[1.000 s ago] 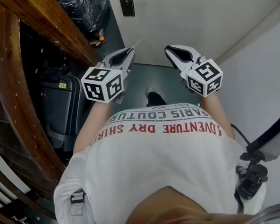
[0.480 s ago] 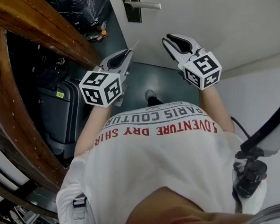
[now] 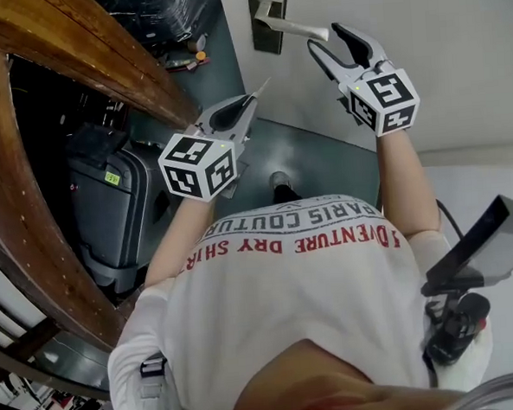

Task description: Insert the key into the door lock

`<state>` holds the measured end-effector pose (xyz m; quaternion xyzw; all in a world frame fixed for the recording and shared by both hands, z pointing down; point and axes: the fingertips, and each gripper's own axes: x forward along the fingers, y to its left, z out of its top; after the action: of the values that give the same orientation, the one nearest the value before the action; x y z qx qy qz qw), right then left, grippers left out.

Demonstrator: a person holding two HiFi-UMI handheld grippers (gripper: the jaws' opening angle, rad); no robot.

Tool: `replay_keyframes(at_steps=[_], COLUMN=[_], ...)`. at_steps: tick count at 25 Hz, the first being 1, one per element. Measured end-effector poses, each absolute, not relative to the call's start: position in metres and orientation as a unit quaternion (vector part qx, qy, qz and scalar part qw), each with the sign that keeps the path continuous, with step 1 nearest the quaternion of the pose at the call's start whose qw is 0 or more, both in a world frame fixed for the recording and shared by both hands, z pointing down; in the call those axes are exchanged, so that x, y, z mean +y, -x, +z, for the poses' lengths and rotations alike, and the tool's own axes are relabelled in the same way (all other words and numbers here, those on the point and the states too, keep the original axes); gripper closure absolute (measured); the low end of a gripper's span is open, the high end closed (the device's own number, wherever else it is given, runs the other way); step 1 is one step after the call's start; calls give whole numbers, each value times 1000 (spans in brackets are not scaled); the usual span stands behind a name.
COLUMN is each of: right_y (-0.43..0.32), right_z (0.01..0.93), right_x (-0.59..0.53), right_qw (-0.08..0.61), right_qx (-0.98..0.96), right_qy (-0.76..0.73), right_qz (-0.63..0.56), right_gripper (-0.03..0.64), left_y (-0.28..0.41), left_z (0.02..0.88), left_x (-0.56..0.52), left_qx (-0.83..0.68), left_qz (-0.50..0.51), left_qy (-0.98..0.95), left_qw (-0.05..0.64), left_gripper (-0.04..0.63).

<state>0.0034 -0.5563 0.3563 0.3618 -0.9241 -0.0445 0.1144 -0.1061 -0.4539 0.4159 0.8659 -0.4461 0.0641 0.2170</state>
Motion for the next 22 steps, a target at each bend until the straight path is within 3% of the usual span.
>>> replay_keyframes(at_steps=[14,22], right_y=[11,11], right_z=[360,358], right_x=[-571,-570], right_qw=[121,122], right_qx=[-933,-930], right_qy=[-337,-345], right_qz=[-40,-38], right_gripper=[433,431], left_y=[117,118], left_z=[414,415], left_x=[-496,-544], left_qx=[-453,-446], left_qz=[15,-169], left_qy=[-857,-785], left_qw=[244,395], left_gripper=[573,572])
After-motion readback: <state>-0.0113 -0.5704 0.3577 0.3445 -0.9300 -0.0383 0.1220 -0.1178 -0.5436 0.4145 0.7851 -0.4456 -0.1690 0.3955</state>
